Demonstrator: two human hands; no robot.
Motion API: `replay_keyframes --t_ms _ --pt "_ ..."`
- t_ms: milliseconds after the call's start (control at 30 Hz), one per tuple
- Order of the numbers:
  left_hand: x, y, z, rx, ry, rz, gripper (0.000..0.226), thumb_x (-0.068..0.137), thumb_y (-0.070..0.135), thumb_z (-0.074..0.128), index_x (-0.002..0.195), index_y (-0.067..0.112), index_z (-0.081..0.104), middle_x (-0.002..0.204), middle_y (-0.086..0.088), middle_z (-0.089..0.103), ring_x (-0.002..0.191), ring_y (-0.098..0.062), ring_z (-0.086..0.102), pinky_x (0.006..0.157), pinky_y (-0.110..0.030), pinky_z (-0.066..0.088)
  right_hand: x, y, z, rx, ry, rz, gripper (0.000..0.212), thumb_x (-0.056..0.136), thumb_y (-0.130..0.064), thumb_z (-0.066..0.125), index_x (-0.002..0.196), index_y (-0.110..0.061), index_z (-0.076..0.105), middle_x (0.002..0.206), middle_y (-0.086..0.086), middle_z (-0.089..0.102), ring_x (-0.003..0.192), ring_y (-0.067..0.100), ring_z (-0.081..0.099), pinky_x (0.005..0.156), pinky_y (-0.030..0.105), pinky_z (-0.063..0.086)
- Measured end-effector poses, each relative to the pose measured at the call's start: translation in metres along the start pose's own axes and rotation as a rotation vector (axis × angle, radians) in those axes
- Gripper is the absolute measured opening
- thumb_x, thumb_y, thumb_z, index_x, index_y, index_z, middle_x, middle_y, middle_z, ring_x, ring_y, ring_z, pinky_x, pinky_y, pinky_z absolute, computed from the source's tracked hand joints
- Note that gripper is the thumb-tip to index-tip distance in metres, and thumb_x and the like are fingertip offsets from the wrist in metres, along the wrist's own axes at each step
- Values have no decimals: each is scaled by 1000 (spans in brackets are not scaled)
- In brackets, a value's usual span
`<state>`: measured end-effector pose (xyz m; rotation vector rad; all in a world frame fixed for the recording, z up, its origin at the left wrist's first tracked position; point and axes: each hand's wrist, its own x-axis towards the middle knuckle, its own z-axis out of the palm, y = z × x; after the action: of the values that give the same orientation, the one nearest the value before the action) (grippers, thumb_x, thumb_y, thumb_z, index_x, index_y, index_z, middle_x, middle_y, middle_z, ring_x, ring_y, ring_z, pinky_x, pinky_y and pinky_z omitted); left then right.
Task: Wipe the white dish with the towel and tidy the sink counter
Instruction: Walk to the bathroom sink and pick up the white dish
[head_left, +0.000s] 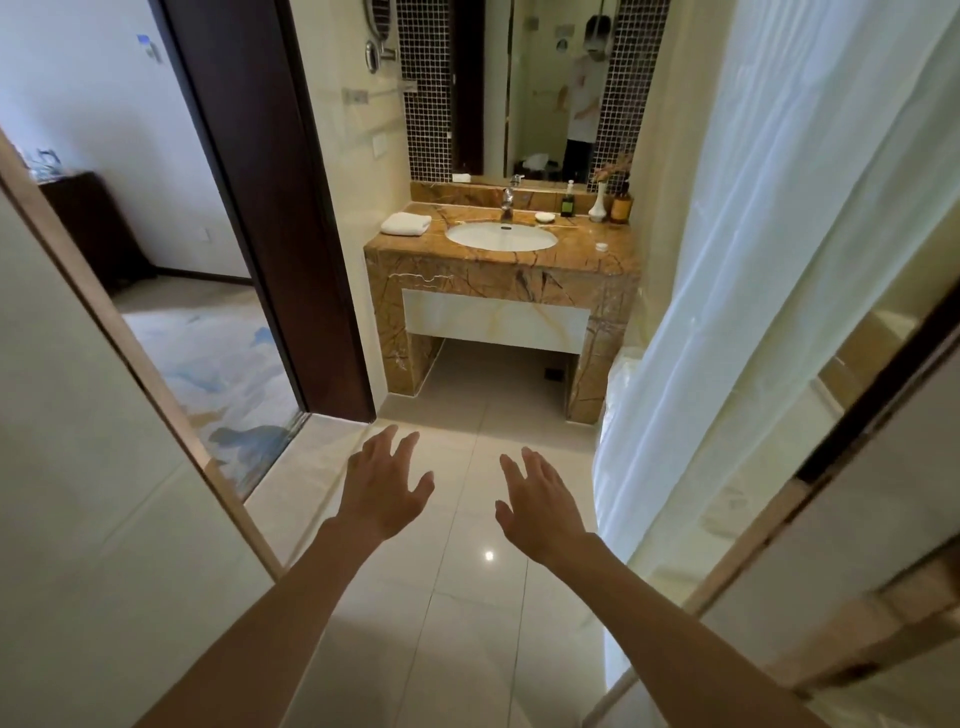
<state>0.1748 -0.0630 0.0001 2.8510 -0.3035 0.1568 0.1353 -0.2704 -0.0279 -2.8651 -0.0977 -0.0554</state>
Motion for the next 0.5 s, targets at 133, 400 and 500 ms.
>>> replay_keyframes --t_ms 133,400,500 --pt "33 -4 2 -10 0 0 60 89 48 46 140 20 33 153 -11 28 140 -30 26 112 -48 24 37 7 5 -6 -4 12 60 97 -34 46 149 -16 22 159 17 20 147 34 17 118 41 16" --pt "127 -31 14 8 -18 25 62 87 51 45 141 21 31 152 -12 30 138 -31 27 110 -49 27 122 14 11 -9 27 61 56 95 -28 51 145 -15 29 155 20 28 144 35 26 116 41 23" --pt "169 -45 12 -21 4 71 64 85 50 46 140 21 31 149 -12 34 135 -31 30 107 -49 30 160 14 5 -5 54 86 55 94 -25 52 144 -14 31 154 20 29 142 34 30 116 40 26"
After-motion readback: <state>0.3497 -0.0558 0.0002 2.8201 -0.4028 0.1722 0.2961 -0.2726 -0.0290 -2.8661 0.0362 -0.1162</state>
